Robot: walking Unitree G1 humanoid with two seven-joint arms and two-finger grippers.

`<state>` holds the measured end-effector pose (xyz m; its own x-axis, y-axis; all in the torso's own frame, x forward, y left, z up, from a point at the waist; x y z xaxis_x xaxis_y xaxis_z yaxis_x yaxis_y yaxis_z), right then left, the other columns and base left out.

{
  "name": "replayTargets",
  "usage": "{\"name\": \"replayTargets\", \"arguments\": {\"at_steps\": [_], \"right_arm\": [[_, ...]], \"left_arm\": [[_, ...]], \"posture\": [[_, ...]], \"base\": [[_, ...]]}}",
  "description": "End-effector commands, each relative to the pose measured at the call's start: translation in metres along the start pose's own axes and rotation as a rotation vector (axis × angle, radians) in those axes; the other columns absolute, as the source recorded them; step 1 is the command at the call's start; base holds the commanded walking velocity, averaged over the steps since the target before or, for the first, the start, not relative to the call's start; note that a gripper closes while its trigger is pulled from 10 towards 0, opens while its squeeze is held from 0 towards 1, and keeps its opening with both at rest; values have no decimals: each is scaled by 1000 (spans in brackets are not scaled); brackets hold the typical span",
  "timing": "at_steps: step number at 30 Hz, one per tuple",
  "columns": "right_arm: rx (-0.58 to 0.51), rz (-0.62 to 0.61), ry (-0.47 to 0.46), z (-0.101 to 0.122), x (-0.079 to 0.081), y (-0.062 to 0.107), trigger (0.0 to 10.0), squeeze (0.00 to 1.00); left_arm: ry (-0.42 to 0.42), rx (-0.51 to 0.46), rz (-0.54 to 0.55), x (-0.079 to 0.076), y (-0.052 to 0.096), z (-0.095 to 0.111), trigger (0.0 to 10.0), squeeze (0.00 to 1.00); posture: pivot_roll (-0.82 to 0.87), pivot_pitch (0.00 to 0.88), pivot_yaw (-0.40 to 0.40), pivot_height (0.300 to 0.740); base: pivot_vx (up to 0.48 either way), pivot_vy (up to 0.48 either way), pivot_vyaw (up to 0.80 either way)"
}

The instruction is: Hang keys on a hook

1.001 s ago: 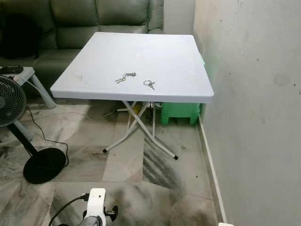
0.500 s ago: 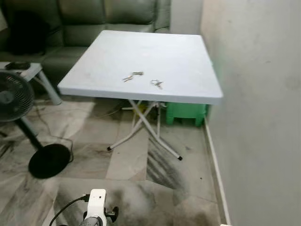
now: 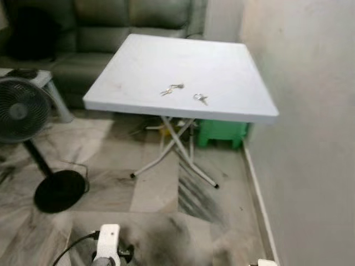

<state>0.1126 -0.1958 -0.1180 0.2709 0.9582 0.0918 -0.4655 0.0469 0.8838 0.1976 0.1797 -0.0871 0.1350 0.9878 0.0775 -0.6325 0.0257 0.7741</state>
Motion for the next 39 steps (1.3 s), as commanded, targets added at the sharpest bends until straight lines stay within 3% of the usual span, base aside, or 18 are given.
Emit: {"name": "replayTargets", "arguments": {"at_steps": [1,6,27,39], "right_arm": [[41,-25,-4,-11,-9,3,10000,0],[44,-26,-4,-12,-11,4,10000,0],[34,-14,-16,-8,-3,1,10000,0],[30,-17,-21,-7,-6,2,10000,0]], "left_arm": [[11,15,-5,-4,0,-4,10000,0],[18,14,1,-4,0,-4,10000,0],[55,45,37,0,0,-4,10000,0],[38,36,18,-2,0,-4,10000,0]], "posture": [[-45,0,8,740],[-45,0,8,740],[-35,0,13,740],[-36,0,14,740]], "base": [[0,480,0],[0,463,0],[0,0,0],[0,0,0]]}}
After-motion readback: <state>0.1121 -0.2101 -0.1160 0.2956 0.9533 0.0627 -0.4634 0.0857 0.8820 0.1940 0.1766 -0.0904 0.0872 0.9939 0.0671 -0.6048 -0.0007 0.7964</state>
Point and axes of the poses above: a point about 5 cm out from each wrist's last joint towards the gripper, its own y axis pointing back from the gripper into the wrist, its own z axis along the axis of the wrist's last joint, x = y × z, the point moved 1 cm from there along -y, pointing out of the wrist towards the gripper, and after that the axes turned 10 degrees about -y, right-handed, at the moved point
